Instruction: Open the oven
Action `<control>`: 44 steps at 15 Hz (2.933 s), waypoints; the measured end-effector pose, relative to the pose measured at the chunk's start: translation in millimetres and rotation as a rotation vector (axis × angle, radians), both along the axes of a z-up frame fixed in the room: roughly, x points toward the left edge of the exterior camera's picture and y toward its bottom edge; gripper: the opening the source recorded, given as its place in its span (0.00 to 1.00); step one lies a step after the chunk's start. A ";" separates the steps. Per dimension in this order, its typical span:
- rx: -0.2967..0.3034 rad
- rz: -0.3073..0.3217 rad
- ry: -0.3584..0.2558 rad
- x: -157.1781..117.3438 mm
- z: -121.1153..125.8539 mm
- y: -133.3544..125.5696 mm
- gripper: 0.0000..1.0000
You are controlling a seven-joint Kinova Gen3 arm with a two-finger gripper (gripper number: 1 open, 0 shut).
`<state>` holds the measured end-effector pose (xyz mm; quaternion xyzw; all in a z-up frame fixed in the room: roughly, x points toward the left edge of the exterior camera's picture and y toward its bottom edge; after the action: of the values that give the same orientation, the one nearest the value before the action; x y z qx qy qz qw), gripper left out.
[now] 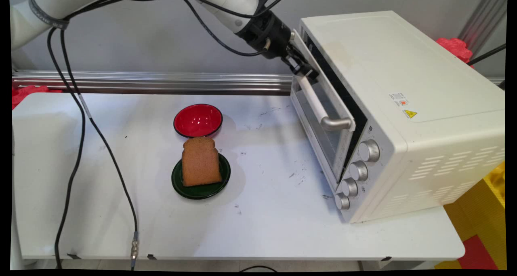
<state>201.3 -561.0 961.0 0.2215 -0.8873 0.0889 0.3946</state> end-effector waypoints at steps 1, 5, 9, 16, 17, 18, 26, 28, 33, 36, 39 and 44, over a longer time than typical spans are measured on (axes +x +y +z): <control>0.006 0.001 -0.007 3.4 -0.9 2.1 0.00; 0.023 0.005 -0.029 14.8 -4.4 8.1 0.00; 0.043 0.012 -0.053 27.8 -9.9 14.9 0.00; 0.077 0.031 -0.090 53.3 -25.7 25.3 0.00; 0.080 0.034 -0.094 56.5 -28.5 26.7 0.00; 0.085 0.037 -0.099 60.2 -32.0 28.3 0.00; 0.113 0.048 -0.117 81.3 -63.0 39.5 0.00; 0.116 0.048 -0.117 85.8 -70.6 42.1 0.00; 0.113 0.042 -0.114 95.9 -86.5 47.0 0.00; 0.106 0.033 -0.114 103.5 -97.8 49.3 0.00; 0.096 0.024 -0.112 110.8 -108.4 51.7 0.00; 0.088 0.012 -0.106 119.8 -124.9 57.0 0.00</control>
<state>321.1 -504.0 836.1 0.2388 -0.9087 0.0636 0.3363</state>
